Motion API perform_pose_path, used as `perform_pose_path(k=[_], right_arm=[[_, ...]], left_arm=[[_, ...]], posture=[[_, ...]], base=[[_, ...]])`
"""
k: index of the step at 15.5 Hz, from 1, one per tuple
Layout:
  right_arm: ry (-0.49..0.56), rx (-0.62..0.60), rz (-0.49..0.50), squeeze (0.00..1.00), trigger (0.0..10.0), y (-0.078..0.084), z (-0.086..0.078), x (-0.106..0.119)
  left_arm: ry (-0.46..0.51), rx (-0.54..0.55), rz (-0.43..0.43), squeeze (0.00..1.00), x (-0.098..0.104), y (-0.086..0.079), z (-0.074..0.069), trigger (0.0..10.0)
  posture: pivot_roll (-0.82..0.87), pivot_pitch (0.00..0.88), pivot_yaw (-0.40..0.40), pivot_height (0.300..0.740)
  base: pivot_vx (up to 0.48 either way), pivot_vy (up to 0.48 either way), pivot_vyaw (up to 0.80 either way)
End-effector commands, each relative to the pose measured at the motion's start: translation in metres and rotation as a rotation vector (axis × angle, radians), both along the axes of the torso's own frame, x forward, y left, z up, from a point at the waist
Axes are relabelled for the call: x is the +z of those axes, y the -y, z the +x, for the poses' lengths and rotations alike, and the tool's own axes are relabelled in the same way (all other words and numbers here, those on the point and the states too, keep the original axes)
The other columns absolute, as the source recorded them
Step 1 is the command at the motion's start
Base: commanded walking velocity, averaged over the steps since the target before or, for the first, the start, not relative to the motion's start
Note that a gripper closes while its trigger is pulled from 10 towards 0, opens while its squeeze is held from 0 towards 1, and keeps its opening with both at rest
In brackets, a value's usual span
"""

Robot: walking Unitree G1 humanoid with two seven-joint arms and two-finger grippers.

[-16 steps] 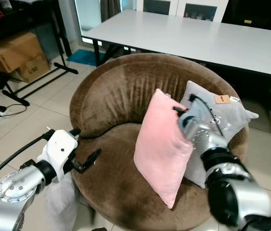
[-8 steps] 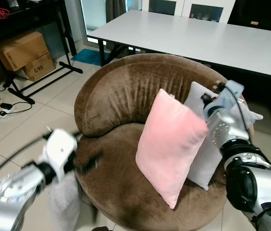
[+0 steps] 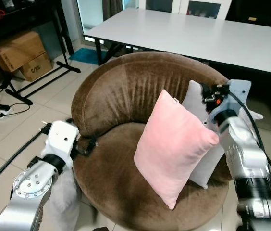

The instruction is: Move the pillow to the sofa from floor

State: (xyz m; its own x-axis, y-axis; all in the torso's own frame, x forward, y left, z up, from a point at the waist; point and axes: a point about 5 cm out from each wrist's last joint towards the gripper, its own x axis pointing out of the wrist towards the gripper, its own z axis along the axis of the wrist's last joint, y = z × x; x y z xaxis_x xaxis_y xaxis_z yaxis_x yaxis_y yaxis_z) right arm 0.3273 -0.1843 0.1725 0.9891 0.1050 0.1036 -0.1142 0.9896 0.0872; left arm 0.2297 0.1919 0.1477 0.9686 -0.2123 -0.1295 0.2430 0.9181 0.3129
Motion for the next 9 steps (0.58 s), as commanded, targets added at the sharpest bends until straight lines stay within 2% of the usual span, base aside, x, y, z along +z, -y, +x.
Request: perform_pose_path(k=[1,3,4,6,9], right_arm=[[0.039,0.021,0.02,0.0,10.0,-0.007,-0.007,0.013],[0.027,0.05,0.054,0.0,10.0,-0.022,-0.03,0.012],[0.004,0.076,0.046,0.0,10.0,-0.031,-0.04,0.006],[-0.032,0.095,0.004,0.0,10.0,-0.04,-0.049,-0.003],[-0.069,0.164,-0.005,0.0,10.0,-0.053,-0.056,-0.005]], left_arm=[[0.026,0.028,0.014,0.0,0.003,-0.002,0.0,10.0],[0.041,0.063,-0.002,0.0,0.004,-0.002,-0.002,10.0],[0.046,0.068,-0.005,0.0,0.004,0.001,-0.003,10.0],[0.054,0.078,-0.009,0.0,0.004,0.002,-0.004,10.0],[0.061,0.091,-0.009,0.0,0.004,0.002,-0.004,10.0]], posture=[[-0.01,0.0,0.031,0.74],[-0.02,0.0,0.021,0.74],[-0.02,0.0,0.021,0.74],[-0.01,0.0,0.014,0.74],[-0.01,0.0,0.007,0.74]], base=[[0.0,0.0,0.0],[0.0,0.0,0.0],[0.0,0.349,0.0],[0.0,0.444,0.0],[0.0,0.48,0.0]])
